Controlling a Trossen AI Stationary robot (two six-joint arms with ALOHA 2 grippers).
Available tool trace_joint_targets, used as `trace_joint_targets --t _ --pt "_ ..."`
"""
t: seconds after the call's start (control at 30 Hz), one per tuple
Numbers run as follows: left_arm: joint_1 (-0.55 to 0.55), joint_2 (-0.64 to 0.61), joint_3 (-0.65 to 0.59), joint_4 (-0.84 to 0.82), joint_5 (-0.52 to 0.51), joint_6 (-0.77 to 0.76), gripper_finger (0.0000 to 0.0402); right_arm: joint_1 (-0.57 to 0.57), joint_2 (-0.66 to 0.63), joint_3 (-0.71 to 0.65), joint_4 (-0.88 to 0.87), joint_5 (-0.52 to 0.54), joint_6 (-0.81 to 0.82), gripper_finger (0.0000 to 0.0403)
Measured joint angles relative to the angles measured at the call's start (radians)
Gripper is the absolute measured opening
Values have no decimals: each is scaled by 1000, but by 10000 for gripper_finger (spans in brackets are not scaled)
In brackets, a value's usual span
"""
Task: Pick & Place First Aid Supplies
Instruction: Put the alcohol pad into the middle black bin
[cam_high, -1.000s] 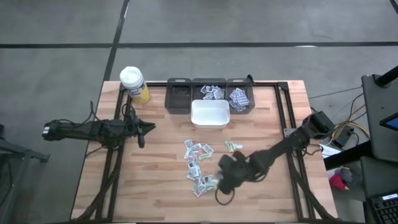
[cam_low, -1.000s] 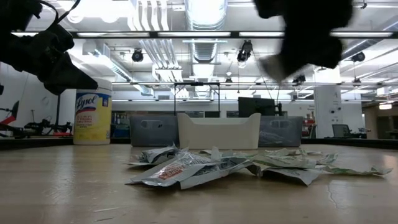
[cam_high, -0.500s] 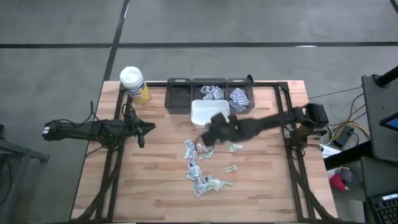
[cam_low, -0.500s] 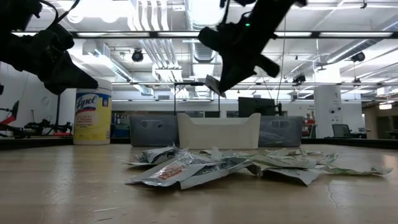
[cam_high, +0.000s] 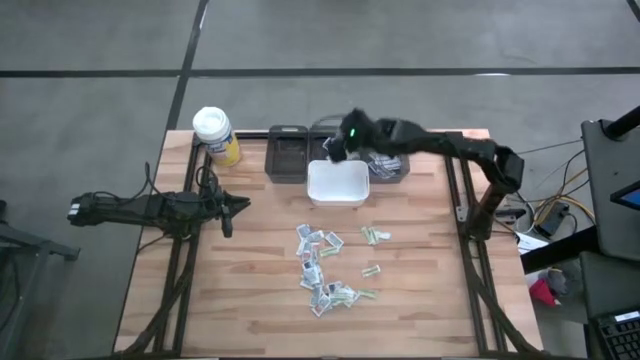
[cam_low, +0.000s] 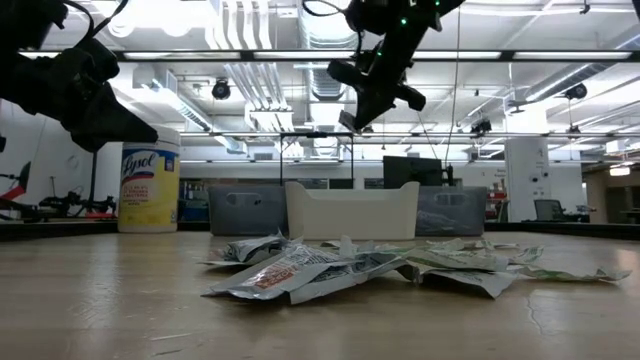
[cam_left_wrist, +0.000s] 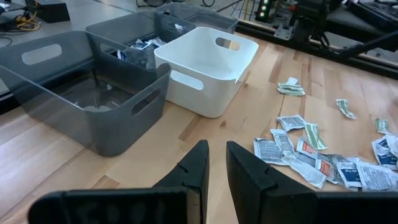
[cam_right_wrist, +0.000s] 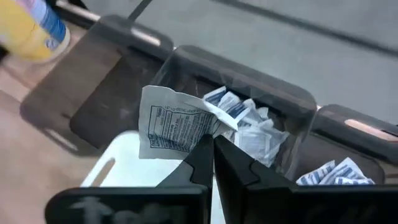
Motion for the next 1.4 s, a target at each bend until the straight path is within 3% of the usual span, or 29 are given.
trace_joint_targets --t 0.17,0.5,0.7,1.13,1.4 --pt "0 0 0 0 0 0 53 -125 11 35 -28 -171 8 8" --pt "0 0 0 0 -50 3 53 -194 147 113 -123 -294 -20 8" --pt "0 0 0 -1 -54 4 53 -212 291 253 -261 -295 -63 8" --pt "0 0 0 -1 -54 5 53 -225 664 757 -668 -267 -237 8" --pt "0 0 0 -2 -54 5 53 -225 718 830 -683 -257 -310 9"
